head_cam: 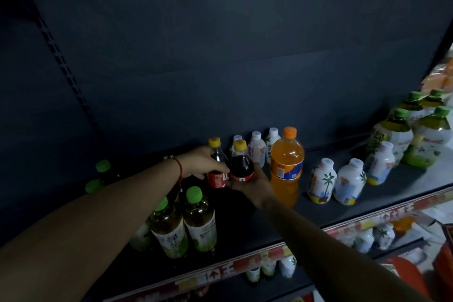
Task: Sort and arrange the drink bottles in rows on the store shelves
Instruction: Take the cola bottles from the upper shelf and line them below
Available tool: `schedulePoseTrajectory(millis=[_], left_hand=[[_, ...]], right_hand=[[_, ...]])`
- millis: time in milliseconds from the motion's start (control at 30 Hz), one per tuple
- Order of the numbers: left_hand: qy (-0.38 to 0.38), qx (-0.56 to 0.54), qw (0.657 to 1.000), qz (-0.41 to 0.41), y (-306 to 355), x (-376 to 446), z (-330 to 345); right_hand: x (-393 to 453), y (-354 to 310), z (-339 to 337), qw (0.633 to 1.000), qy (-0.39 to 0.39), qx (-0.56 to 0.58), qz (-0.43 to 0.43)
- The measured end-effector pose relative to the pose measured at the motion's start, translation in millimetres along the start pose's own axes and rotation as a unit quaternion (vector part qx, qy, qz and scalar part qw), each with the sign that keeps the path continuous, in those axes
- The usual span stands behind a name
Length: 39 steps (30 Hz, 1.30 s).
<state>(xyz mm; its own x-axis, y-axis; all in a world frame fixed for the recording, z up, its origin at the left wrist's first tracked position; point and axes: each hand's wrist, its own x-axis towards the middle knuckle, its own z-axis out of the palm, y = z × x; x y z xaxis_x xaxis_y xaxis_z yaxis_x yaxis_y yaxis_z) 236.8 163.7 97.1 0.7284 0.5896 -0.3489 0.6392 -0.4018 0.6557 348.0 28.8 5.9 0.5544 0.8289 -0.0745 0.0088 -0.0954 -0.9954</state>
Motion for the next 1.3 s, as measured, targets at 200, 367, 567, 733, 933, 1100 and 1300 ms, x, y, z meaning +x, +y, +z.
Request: schedulePoseTrajectory(millis=[200,367,567,733,933,1100,1300], left_hand=[[0.131,-0.080,0.981,0.117,27.6,-27.4,-12.0],[0.265,-0.208,0.917,0.216,61.1,-85.1,-14.5],[0.310,-0.366,0.839,0.257,56.0,-148.8,38.7],[0.253,-0.377,0.870,0.192,13.7,-189.5,115.2],[0.181,-0.371,0.904,0.108,-73.9,-236.2,215.3],[0.204,-0.389,0.898,-0.017,-142.8,-266.1,250.7],[0.306,-0.389,0.864,-0.093,-160.6,-258.6,262.5]], right_hand=[[-16.9,-31.3,-3.1,0.994,0.018,0.043,-0.095],[-52.7,-98.2,-26.0,0.983,-0.009,0.059,-0.172],[-133.7,-93.4,-70.4,0.992,-0.027,0.089,-0.087],[-214.2,-24.5,-98.3,0.997,-0.027,0.065,0.013],[-293.2,63.6,-102.8,0.988,-0.004,0.024,0.154],[-302.4,100.3,-79.5,0.979,-0.028,-0.050,0.194],[-256.5,124.6,-46.0,0.966,-0.131,-0.068,0.211]])
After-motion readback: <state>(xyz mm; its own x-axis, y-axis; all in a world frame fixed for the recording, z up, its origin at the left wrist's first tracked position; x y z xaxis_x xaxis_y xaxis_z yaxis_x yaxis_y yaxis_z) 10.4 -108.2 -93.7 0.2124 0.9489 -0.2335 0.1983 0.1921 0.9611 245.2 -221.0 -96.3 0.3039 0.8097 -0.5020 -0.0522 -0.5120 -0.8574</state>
